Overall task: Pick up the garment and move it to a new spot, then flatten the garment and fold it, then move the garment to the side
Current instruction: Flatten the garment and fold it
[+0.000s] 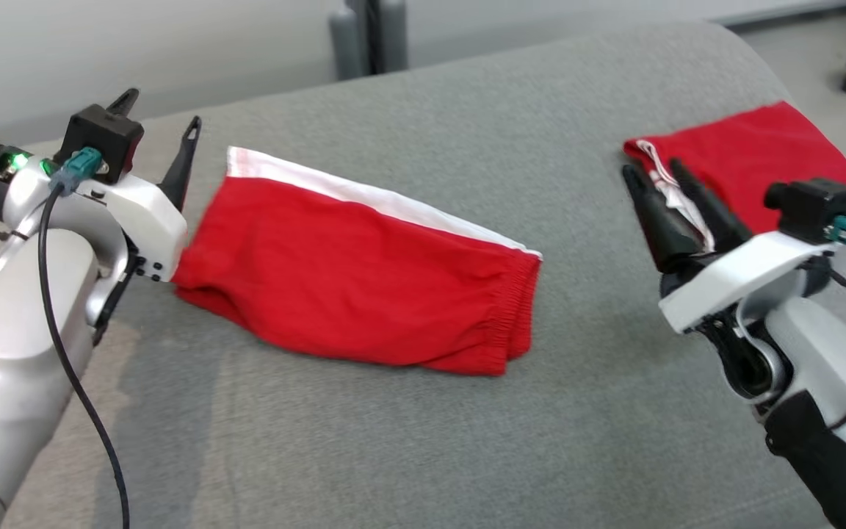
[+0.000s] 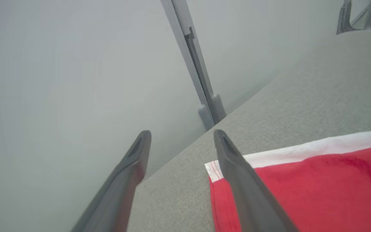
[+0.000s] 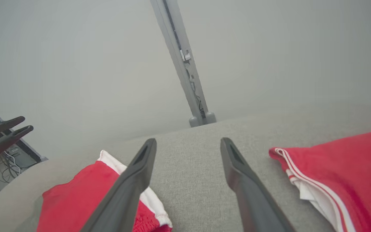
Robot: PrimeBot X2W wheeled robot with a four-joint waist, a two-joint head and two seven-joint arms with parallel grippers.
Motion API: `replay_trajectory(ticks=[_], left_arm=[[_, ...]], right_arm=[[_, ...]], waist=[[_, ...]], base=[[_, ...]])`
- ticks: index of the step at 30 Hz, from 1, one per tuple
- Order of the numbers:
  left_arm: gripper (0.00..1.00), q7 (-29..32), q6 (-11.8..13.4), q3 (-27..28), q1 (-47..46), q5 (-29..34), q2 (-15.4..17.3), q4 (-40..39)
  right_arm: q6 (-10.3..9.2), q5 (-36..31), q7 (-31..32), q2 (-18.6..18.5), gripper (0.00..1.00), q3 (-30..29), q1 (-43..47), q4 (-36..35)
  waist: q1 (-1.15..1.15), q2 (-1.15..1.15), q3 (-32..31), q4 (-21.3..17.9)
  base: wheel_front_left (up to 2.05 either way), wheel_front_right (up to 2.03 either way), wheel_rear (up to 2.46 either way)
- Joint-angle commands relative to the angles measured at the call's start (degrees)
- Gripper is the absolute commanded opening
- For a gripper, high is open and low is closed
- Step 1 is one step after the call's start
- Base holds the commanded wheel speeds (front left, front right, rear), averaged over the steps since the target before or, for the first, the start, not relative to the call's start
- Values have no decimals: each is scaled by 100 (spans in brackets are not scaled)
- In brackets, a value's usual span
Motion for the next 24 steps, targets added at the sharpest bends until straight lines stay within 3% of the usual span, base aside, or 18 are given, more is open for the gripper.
replay_trajectory(ticks=[1, 7, 14, 21, 24], left_arm=[[100, -141, 110, 88, 140, -79, -28, -133], [100, -457, 545, 330, 880, -225, -49, -979], [100, -510, 1079, 871, 2155, -113, -20, -2459], [100, -508, 1329, 1845, 3618, 442, -344, -3605], [100, -509, 1267, 2381, 4214, 789, -617, -3899]], right_arm=[[2, -358, -34, 15, 100, -243, 266, -84], [1, -2193, -36, 113, 100, -1628, 1181, -777], [1, -3689, -26, 586, 100, -3013, 2327, -1687], [1, -4569, -27, 1117, 100, -3692, 3119, -2277], [1, -4643, -26, 1296, 100, -3827, 3318, -2406]], waist=[[0, 0, -306, 323], [0, 0, -598, 844], [0, 0, -833, 1370], [0, 0, -916, 1665], [0, 0, -905, 1734]], base=[[0, 0, 0], [0, 0, 0], [0, 0, 0], [0, 0, 0], [0, 0, 0]])
